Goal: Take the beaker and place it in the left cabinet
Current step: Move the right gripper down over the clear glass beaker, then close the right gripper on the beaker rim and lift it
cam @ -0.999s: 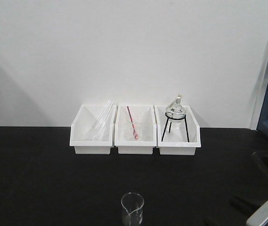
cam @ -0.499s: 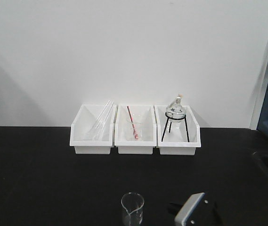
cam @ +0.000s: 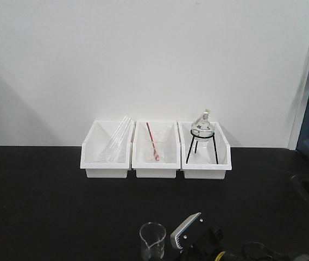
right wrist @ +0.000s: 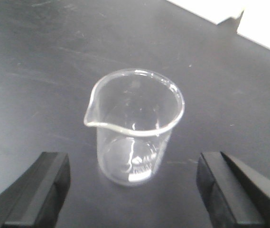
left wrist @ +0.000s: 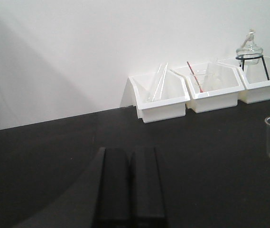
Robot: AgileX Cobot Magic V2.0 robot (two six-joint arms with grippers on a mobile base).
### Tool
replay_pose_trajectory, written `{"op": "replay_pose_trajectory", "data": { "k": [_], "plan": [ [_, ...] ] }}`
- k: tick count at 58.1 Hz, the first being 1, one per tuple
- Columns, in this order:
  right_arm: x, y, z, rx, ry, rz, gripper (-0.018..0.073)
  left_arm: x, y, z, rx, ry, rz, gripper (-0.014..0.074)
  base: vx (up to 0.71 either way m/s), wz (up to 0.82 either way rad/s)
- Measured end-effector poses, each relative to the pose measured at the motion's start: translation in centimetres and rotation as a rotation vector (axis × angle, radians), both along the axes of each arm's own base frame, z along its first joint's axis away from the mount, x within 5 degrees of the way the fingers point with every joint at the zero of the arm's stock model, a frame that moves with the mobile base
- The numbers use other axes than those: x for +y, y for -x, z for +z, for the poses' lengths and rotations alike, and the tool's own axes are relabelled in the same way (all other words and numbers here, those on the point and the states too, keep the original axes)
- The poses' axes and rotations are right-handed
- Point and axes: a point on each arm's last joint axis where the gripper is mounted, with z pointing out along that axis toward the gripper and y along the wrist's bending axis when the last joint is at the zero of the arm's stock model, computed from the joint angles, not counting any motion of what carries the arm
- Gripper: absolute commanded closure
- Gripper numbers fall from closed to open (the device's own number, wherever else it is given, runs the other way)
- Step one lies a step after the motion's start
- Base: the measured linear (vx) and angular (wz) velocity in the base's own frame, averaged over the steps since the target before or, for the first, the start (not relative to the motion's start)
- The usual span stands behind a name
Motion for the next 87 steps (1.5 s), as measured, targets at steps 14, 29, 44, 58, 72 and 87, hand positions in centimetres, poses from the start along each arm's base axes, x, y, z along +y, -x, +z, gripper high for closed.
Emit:
{"op": "replay_pose_trajectory", "data": {
  "k": [14, 29, 44, 58, 72, 87],
  "plan": [
    [1.1, -1.6, -1.8, 0.018, -0.017, 0.004, -0.0045, 0.0, 0.0, 0.0, 0.000, 0.000, 0.000, 0.0595, 0.00, 0.00],
    [2.1, -3.5, -2.3, -0.026, -0.059, 0.016, -0.0043, 0.0, 0.0, 0.0, 0.000, 0.000, 0.000, 0.0595, 0.00, 0.00],
    [4.4, -4.0, -3.2, -0.035, -0.071, 0.062, -0.0006, 0.0, 0.0, 0.0, 0.000, 0.000, 0.000, 0.0595, 0.00, 0.00],
    [4.9, -3.8, -3.3, -0.028, -0.065, 0.068, 0.0122, 0.0, 0.0, 0.0, 0.000, 0.000, 0.000, 0.0595, 0.00, 0.00],
    [4.7, -3.9, -2.0, 0.008, -0.087, 0.029, 0.0430, 0.0, 0.0, 0.0, 0.000, 0.000, 0.000, 0.0595, 0.00, 0.00],
    [4.2, -3.6, 4.8, -0.091, -0.101, 0.001, 0.0571, 0.0, 0.0, 0.0, 0.000, 0.000, 0.000, 0.0595, 0.00, 0.00]
  ]
}}
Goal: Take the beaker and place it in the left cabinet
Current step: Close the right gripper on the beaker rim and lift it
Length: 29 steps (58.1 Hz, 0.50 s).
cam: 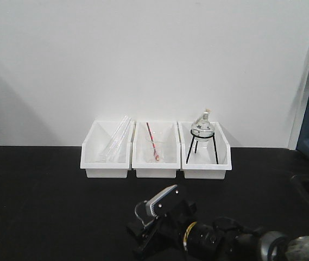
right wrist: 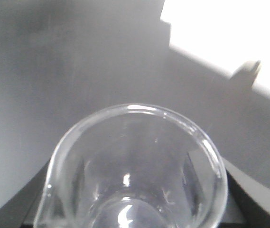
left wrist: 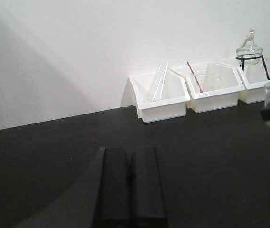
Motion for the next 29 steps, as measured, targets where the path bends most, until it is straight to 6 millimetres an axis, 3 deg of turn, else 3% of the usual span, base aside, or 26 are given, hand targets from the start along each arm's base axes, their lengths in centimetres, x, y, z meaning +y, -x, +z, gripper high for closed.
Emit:
{"op": "replay_pose_trajectory", "data": {
  "k": [11, 22, 29],
  "plan": [
    [-1.1, 1.2, 6.6, -0.021, -0.105, -0.070, 0.0568, 0.0, 0.0, 0.0, 0.000, 0.000, 0.000, 0.0595, 0.00, 0.00],
    [-2.2, 3.1, 11.5, -0.019, -0.097, -0.124, 0.0568, 0.0, 0.0, 0.0, 0.000, 0.000, 0.000, 0.0595, 0.00, 0.00],
    [-1.7, 4.3, 13.9, -0.034, -0.050, -0.144, 0.0564, 0.0, 0.0, 0.0, 0.000, 0.000, 0.000, 0.0595, 0.00, 0.00]
  ]
}}
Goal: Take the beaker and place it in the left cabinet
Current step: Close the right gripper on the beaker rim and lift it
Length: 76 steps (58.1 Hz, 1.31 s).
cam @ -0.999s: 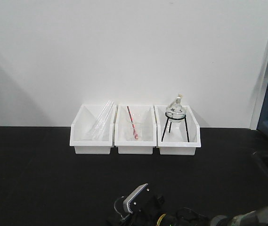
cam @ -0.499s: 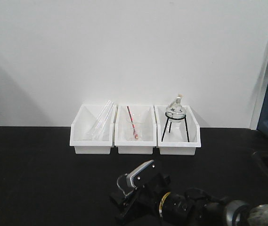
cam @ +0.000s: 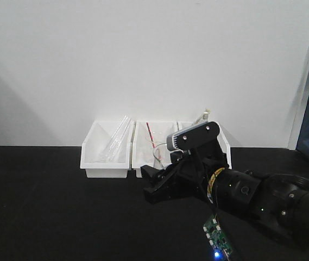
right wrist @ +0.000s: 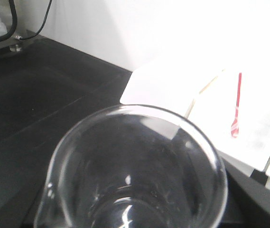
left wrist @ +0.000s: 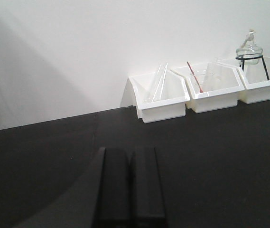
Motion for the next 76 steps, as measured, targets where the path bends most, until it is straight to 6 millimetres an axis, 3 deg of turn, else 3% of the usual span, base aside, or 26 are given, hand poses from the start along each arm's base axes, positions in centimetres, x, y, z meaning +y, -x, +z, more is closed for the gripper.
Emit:
{"op": "replay_pose_trajectory", "data": {
  "k": [5, 12, 76],
  "plan": [
    [0.8, 0.9, 2.0, -0.022, -0.001, 0.004, 0.0563, 0.0, 0.0, 0.0, 0.000, 0.000, 0.000, 0.0595, 0.00, 0.00],
    [1.7, 1.9, 3.2, -0.037, -0.006, 0.020, 0.0562, 0.0, 0.0, 0.0, 0.000, 0.000, 0.000, 0.0595, 0.00, 0.00],
    [1.7, 2.2, 3.3, -0.016, 0.003, 0.007, 0.0562, 0.0, 0.0, 0.0, 0.000, 0.000, 0.000, 0.0595, 0.00, 0.00]
  ]
}}
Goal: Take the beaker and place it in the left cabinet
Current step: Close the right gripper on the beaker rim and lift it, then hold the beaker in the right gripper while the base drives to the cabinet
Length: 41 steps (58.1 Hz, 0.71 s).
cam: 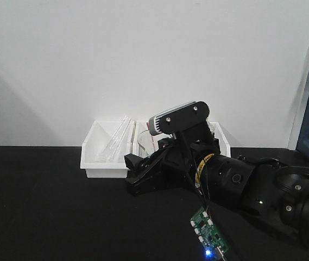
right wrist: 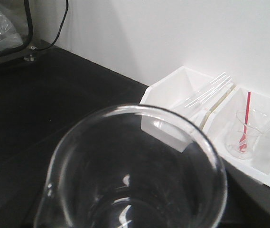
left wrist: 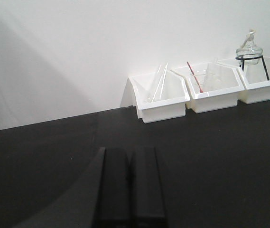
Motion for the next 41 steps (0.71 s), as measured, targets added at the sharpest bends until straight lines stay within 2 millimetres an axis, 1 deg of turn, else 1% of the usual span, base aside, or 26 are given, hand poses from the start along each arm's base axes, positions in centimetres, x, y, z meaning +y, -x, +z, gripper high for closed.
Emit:
{"op": "replay_pose_trajectory", "data": {
  "k": [25, 41],
  "plan": [
    [0.00, 0.00, 0.00, 0.000, 0.000, 0.000, 0.0562, 0.00, 0.00, 0.00, 0.000, 0.000, 0.000, 0.0595, -0.01, 0.00],
    [0.00, 0.00, 0.00, 0.000, 0.000, 0.000, 0.0562, 0.00, 0.00, 0.00, 0.000, 0.000, 0.000, 0.0595, -0.09, -0.02]
  ]
}}
